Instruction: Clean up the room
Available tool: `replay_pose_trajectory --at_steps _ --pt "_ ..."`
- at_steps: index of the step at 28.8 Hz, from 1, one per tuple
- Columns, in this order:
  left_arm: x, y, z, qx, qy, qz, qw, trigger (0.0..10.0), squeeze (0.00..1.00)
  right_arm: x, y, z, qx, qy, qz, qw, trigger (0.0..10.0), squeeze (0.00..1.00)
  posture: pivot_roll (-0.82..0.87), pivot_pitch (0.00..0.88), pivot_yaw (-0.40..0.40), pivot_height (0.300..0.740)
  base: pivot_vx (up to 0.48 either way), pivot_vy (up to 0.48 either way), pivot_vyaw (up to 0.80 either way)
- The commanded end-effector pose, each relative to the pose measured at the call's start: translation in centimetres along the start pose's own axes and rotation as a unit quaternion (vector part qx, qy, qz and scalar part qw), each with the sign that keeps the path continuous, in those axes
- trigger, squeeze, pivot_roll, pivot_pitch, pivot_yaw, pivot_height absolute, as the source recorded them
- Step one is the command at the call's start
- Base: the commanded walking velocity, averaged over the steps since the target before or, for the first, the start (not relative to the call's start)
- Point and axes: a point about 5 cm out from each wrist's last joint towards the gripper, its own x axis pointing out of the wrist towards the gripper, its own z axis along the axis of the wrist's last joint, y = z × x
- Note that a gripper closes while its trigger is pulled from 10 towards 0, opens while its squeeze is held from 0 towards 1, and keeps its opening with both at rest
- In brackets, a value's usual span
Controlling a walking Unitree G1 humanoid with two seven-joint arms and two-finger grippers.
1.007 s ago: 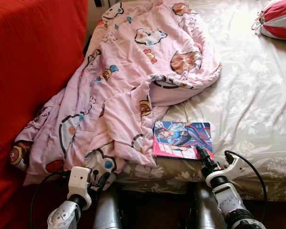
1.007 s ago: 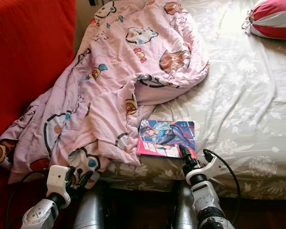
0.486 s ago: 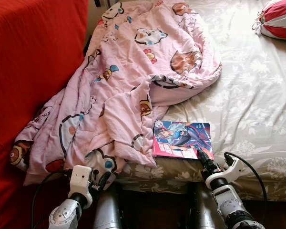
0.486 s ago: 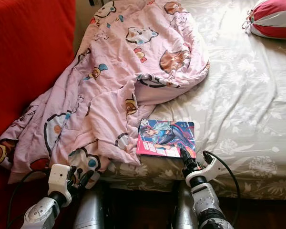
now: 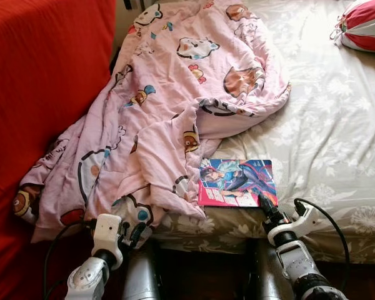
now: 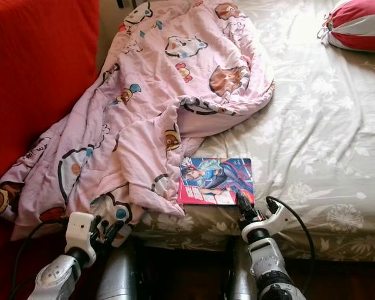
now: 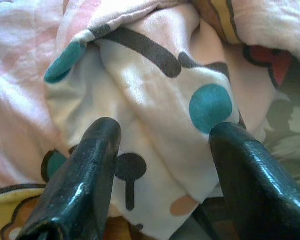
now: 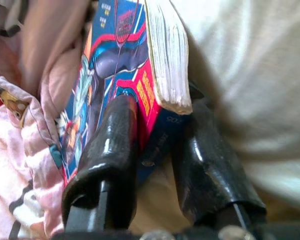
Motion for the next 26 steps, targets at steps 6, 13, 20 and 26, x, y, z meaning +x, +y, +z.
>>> replay_pose_trajectory --at_steps 6,13,20,26 --pt "0.4 -0.2 -0.7 -0.011 0.01 0.011 1.0 10.0 0.0 0.6 1.6 2.7 -0.029 -0.075 0.062 0.995 0.0 0.0 0.23 0.111 0.059 0.539 0.0 0.0 0.0" --pt "1.9 -0.8 -0.5 -0.042 -0.001 0.029 0.999 10.0 0.0 -0.1 2.0 4.5 -0.167 -0.118 0.03 0.978 0.0 0.0 0.18 0.068 0.007 0.539 0.0 0.0 0.0" --pt "2.9 0.2 -0.7 -0.093 0.01 0.08 0.992 10.0 0.0 -0.9 1.3 5.2 -0.281 -0.099 -0.018 0.954 10.0 0.0 0.16 0.0 -0.038 0.539 0.0 0.0 0.0" --pt "3.1 0.8 -1.7 -0.102 0.049 0.109 0.988 10.0 0.0 -1.5 -0.9 4.3 -0.327 -0.042 -0.08 0.941 10.0 0.0 0.14 0.0 -0.059 0.574 0.0 0.0 0.0"
